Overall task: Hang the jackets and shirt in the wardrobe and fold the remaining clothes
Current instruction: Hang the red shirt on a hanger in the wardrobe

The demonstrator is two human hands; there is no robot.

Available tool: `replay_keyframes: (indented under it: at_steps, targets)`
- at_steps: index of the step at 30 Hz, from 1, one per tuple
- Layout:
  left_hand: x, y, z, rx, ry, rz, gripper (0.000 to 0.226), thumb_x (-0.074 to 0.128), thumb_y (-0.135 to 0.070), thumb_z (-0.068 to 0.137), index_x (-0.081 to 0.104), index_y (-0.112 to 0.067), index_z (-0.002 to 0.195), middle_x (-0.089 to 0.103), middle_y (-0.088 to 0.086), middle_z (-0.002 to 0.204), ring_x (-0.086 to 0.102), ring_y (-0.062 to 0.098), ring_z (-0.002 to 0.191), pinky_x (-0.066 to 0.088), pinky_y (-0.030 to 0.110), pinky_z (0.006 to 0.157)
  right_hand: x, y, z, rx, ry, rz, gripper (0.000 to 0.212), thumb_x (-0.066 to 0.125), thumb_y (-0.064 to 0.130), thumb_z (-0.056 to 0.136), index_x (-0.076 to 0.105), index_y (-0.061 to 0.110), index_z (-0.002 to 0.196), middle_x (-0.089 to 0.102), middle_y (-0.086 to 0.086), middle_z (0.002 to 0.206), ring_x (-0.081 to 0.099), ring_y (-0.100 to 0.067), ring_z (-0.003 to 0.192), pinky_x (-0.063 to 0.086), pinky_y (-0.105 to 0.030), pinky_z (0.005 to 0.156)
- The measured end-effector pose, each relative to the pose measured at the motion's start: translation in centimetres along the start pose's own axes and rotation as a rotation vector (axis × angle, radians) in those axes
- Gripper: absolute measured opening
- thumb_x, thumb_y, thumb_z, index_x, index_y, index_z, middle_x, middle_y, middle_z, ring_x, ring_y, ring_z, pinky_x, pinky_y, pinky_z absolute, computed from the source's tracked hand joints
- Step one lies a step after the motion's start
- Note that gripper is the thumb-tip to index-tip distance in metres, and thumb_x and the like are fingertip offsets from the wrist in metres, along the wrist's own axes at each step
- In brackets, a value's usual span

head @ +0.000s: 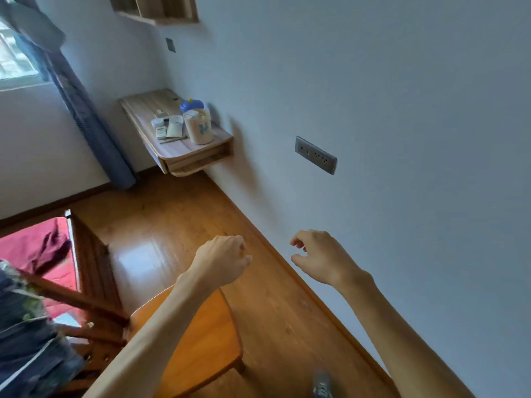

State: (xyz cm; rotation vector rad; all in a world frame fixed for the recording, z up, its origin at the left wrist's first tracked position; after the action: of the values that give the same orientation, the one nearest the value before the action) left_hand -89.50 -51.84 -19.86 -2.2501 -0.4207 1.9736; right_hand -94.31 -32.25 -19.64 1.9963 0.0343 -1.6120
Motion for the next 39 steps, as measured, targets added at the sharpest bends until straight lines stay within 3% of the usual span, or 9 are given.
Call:
replay_keyframes:
  at_steps: [12, 19, 22, 26, 29, 32, 36, 39]
  targets:
    - [-2.6, 5.5, 12.6, -0.454, -0.08, -0.02, 0.032, 0.053, -0.042, 0.098, 0.062, -0.02, 0.119, 0.069, -0.002, 0.109, 0.059, 0.013, 0.086, 0.045, 0.026, 0.07, -0.5, 2.2, 23.4, -0.486, 0.194, -0.085, 0.035, 0.063, 0.025, 0.095, 0.06, 0.02, 0.129, 0.063, 0.0, 0.126, 0.062, -0.017, 0.112, 0.052, -0.029, 0.098]
    - [-4.2, 11.3, 13.4, -0.759, -0.087, -0.064, 0.028, 0.054, -0.042, 0.093, 0.066, -0.023, 0.11, 0.07, -0.004, 0.104, 0.061, 0.017, 0.085, 0.047, 0.03, 0.073, 1.9, 7.1, 31.0, -0.685, 0.301, -0.012, 0.03, 0.062, 0.024, 0.096, 0.062, 0.023, 0.126, 0.06, 0.005, 0.125, 0.061, -0.013, 0.109, 0.041, -0.011, 0.085]
    - [-4.7, 14.6, 14.5, -0.853, -0.109, -0.103, 0.025, 0.055, -0.041, 0.09, 0.067, -0.025, 0.105, 0.069, -0.007, 0.098, 0.064, 0.018, 0.089, 0.05, 0.032, 0.073, 3.6, 9.9, 34.2, -0.745, 0.363, -0.028, 0.032, 0.062, 0.022, 0.096, 0.062, 0.021, 0.128, 0.06, 0.003, 0.127, 0.062, -0.016, 0.111, 0.047, -0.015, 0.089]
    - [-5.6, 19.9, 17.9, -0.909, -0.182, -0.148, 0.026, 0.055, -0.042, 0.089, 0.067, -0.025, 0.104, 0.07, -0.005, 0.098, 0.065, 0.02, 0.091, 0.047, 0.033, 0.071, 5.9, 14.6, 40.2, -0.821, 0.404, -0.116, 0.035, 0.061, 0.019, 0.093, 0.061, 0.02, 0.128, 0.061, 0.0, 0.129, 0.06, -0.019, 0.116, 0.052, -0.032, 0.099]
    - [-6.8, 24.5, 20.4, -0.923, -0.218, -0.19, 0.027, 0.054, -0.04, 0.09, 0.068, -0.022, 0.105, 0.071, -0.003, 0.095, 0.066, 0.02, 0.09, 0.047, 0.033, 0.069, 7.3, 19.3, 45.6, -0.866, 0.411, -0.167, 0.037, 0.06, 0.019, 0.092, 0.062, 0.02, 0.129, 0.061, -0.001, 0.129, 0.06, -0.019, 0.116, 0.051, -0.031, 0.099]
    - [-9.4, 29.4, 22.0, -0.96, -0.229, -0.186, 0.032, 0.054, -0.044, 0.092, 0.066, -0.024, 0.114, 0.07, -0.003, 0.107, 0.064, 0.019, 0.098, 0.041, 0.03, 0.072, 8.3, 25.0, 49.9, -0.9, 0.418, -0.188, 0.037, 0.058, 0.021, 0.091, 0.061, 0.021, 0.128, 0.061, -0.001, 0.126, 0.059, -0.019, 0.114, 0.05, -0.029, 0.096]
    - [-12.9, 35.4, 23.2, -1.02, -0.273, -0.172, 0.034, 0.054, -0.047, 0.093, 0.064, -0.023, 0.115, 0.069, -0.002, 0.111, 0.064, 0.022, 0.104, 0.051, 0.034, 0.085, 10.1, 31.8, 54.2, -0.961, 0.415, -0.174, 0.038, 0.059, 0.021, 0.088, 0.063, 0.021, 0.126, 0.064, -0.001, 0.125, 0.06, -0.02, 0.114, 0.05, -0.031, 0.095]
    - [-13.7, 38.9, 23.3, -1.074, -0.278, -0.222, 0.03, 0.056, -0.046, 0.093, 0.065, -0.026, 0.113, 0.068, -0.004, 0.11, 0.063, 0.021, 0.107, 0.049, 0.034, 0.088, 12.0, 35.9, 56.2, -1.008, 0.454, -0.171, 0.037, 0.062, 0.021, 0.089, 0.064, 0.021, 0.126, 0.064, -0.001, 0.125, 0.061, -0.019, 0.113, 0.053, -0.033, 0.096]
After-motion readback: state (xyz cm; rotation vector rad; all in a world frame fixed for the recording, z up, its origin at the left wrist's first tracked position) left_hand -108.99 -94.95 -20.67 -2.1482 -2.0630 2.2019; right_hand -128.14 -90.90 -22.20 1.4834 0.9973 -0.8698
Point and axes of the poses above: each hand's wrist, its own z-axis towards the middle knuckle, its own x-axis out of the palm, y = z × x, the point moved 3 cm from there along z, towards the middle knuckle
